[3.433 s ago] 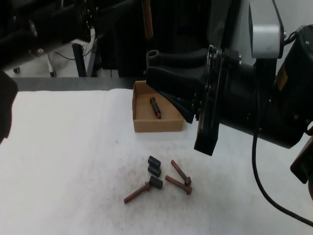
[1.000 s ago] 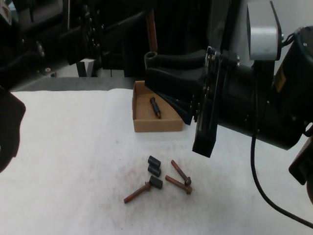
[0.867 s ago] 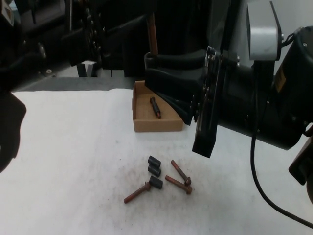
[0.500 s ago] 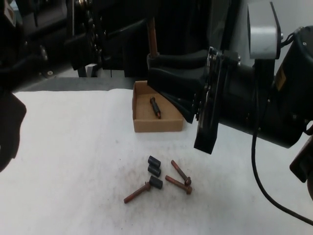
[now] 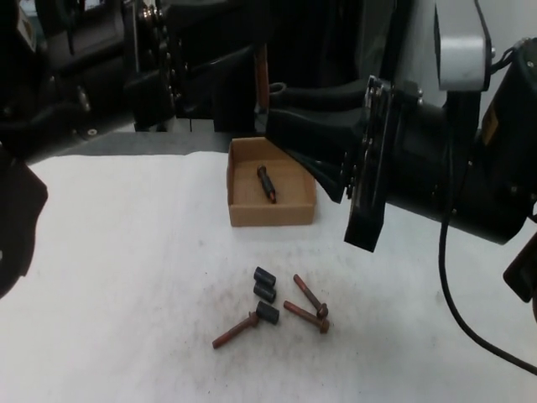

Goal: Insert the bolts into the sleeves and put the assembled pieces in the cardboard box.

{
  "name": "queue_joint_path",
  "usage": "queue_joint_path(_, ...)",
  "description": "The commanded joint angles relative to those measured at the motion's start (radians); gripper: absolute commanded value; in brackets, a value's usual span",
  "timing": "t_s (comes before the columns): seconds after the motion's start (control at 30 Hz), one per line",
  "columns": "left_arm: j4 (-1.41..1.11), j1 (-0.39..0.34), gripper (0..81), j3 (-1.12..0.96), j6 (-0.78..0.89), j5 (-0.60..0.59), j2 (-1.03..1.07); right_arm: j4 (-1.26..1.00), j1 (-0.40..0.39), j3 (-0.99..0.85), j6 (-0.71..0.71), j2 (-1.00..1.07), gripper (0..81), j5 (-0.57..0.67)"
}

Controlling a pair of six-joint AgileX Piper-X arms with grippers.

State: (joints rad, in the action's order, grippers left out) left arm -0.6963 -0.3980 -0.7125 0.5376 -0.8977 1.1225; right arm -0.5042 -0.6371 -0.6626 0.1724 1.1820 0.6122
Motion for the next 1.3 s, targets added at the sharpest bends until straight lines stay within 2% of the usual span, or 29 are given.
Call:
queue_joint_path(0.0, -0.032, -0.001, 0.1, -0.005, -0.006, 0.023, -0.007, 0.009, -0.001, -0.01, -0.016, -0.009, 0.8, 0.015)
queue_joint_path(1.27, 0.014, -0.003, 0.1, -0.005, -0.006, 0.021, -0.007, -0.06, -0.001, -0.033, -0.014, -0.009, 0.8, -0.013)
